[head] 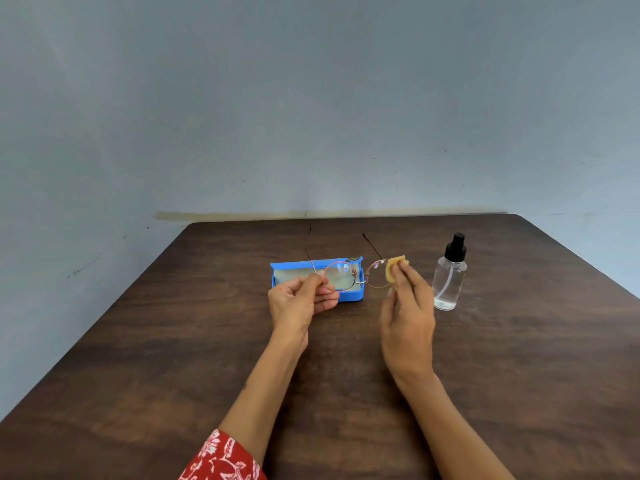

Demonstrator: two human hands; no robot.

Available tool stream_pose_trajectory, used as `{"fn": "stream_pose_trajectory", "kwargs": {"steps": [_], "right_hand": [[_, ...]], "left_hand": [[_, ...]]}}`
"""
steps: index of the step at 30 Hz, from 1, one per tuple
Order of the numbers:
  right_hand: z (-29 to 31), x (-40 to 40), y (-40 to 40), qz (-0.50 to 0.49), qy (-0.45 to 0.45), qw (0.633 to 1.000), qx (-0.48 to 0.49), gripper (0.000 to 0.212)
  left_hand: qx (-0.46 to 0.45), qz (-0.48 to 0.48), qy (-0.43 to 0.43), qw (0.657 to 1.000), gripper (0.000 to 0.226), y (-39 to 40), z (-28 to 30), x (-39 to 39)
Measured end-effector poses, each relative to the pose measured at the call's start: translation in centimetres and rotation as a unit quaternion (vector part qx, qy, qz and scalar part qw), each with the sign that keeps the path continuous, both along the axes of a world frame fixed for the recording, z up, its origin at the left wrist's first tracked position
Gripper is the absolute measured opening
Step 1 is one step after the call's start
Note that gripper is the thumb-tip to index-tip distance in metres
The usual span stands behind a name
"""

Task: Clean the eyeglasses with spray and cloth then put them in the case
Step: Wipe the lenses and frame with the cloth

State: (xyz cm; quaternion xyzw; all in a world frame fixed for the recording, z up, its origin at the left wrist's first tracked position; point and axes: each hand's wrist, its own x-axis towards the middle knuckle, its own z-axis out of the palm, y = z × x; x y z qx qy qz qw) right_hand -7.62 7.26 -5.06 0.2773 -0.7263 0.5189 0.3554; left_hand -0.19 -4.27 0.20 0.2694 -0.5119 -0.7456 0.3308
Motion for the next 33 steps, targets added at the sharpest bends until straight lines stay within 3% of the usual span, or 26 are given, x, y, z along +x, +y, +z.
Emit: {"fn": "stream_pose_trajectory", "kwargs": {"steps": [5,13,18,23,29,33], "right_hand": [[-0.1,1.2,-0.9,0.05,0.081,0.993,0.065,0.039],[-0.1,0.1,-0.2,0.006,-0.025,1.0,-0.014,0.039],[0.0,1.2,-0.6,0.051,0.062,0.995,0.059,0.04],[-0.1,0.0,-0.1,0.013,-0.02,1.0,-0.009,0.038],[-0.1,1.2,-0.9,0.059,0.072,0.994,0.058,0.04],[-0.2,0.3,-0.6,0.035,0.007,0.999,0.006,0.038]], "left_hand": [[-0.001,0.001,0.001,1.0,0.016,0.1,-0.1,0.0],[-0.002,0.0,0.003,1.0,0.016,0.3,0.0,0.0],[-0.001,0.004,0.007,1.0,0.016,0.2,0.0,0.1],[-0.002,0.009,0.003,1.0,0.016,0.1,0.0,0.1],[-0.005,0.0,0.007,1.0,0.017,0.4,-0.1,0.0],[-0.004,0.006,0.0,1.0,0.015,0.0,-0.1,0.1]]}}
